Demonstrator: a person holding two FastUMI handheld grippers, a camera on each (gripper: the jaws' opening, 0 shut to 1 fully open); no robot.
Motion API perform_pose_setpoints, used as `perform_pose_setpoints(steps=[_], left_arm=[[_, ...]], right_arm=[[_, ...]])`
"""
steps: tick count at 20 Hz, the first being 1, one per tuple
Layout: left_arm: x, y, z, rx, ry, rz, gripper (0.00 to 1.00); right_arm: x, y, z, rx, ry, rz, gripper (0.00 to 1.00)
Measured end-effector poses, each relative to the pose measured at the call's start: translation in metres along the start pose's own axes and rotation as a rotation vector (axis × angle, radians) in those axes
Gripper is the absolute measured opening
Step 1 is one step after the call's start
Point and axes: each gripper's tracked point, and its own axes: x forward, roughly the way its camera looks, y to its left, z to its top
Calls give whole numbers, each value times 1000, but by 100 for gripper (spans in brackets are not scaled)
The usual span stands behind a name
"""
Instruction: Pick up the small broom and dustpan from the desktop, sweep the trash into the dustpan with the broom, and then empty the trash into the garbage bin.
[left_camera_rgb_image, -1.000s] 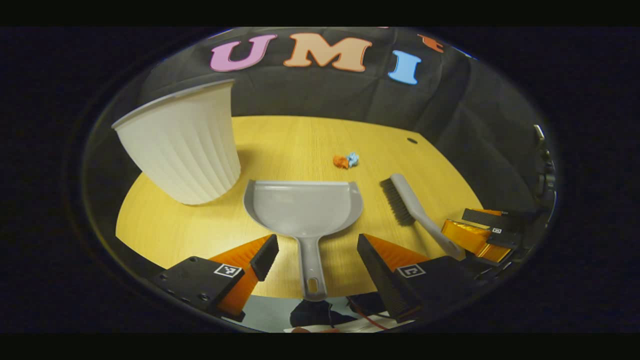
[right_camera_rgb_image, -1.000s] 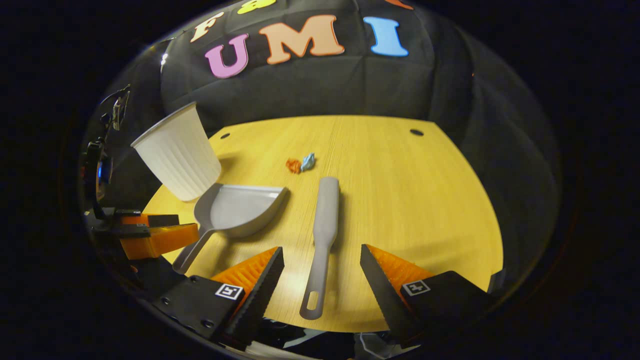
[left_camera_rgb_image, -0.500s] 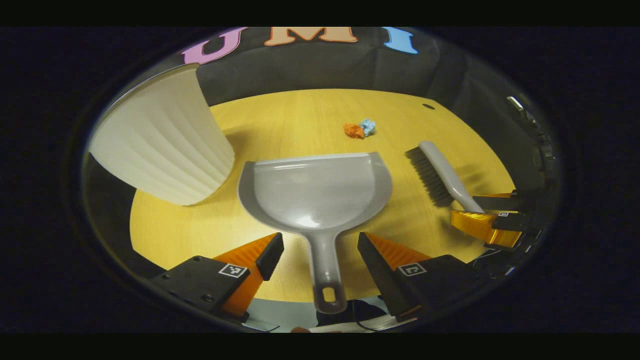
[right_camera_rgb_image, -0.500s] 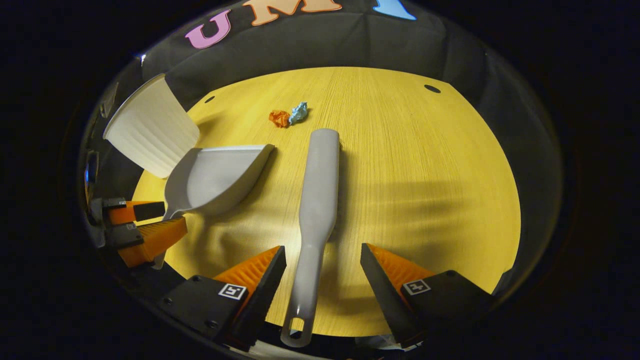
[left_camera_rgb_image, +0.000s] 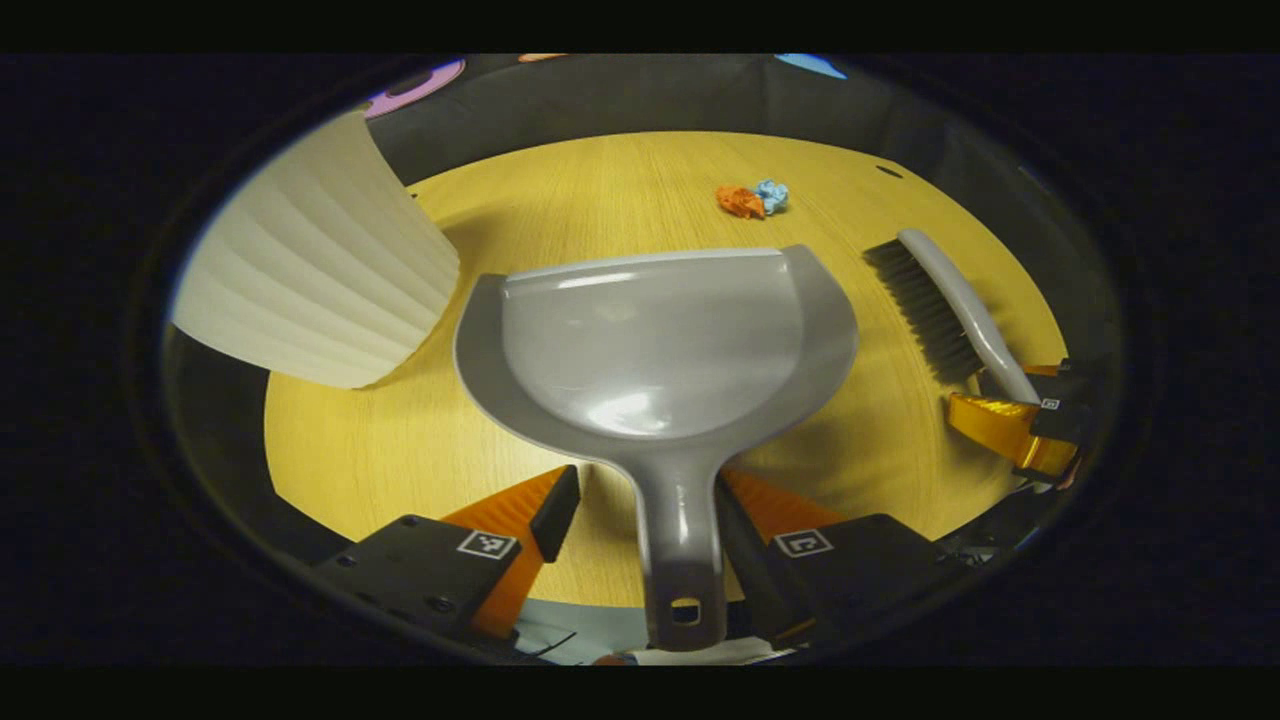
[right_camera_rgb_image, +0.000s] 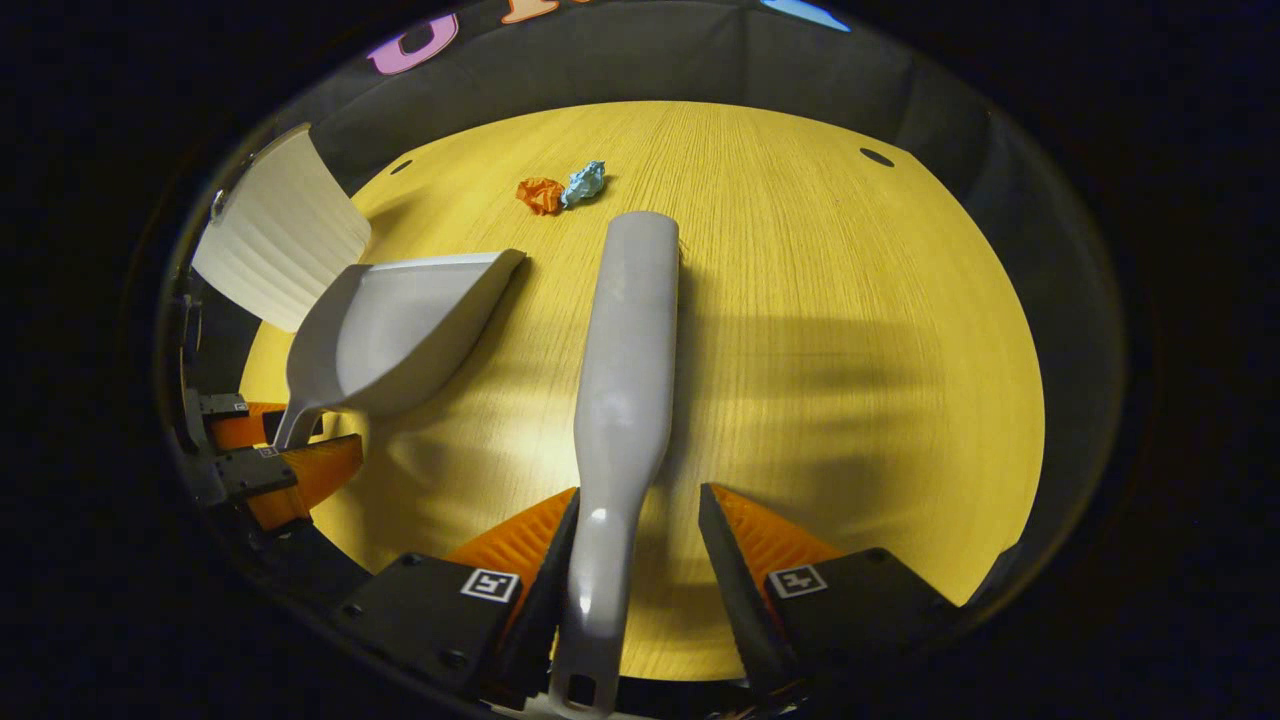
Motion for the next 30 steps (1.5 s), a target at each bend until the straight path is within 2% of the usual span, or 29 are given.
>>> perform_pose_setpoints(steps=[1, 2, 3, 4, 7, 13, 18, 21, 23, 27, 28, 30], left_arm=[[-2, -6, -1, 0, 4, -13, 66], [1, -9, 0, 8, 9, -26, 60], [0, -11, -2, 11, 24, -30, 45], [0, -10, -1, 14, 16, -28, 37], [-1, -9, -1, 7, 15, -43, 30], [-27, 7, 20, 19, -94, -106, 29], [-44, 24, 33, 73, -150, -155, 29], [-47, 30, 40, 159, -167, -181, 29], [-43, 39, 45, 232, -168, -159, 29], [-34, 42, 49, 286, -158, -181, 29], [-30, 41, 50, 303, -156, -195, 29], [-25, 43, 51, 330, -154, -199, 29]], right_arm=[[-1, 2, -2, 15, 15, 6, 68], [0, 2, 2, 30, 8, 8, 51], [0, 2, 0, 38, 21, 12, 41], [-2, 2, 0, 39, 35, 19, 31], [-2, 3, 0, 58, 41, 36, 29], [-19, 3, 24, 82, -48, 75, 27], [-58, -17, 66, 43, -145, 55, 26], [-65, -31, 105, -20, -170, -9, 26], [-63, -32, 132, -76, -178, -44, 26], [-35, -35, 174, -221, -164, -152, 26], [-26, -35, 179, -237, -137, -180, 22], [-6, -31, 185, -266, -109, -213, 26]])
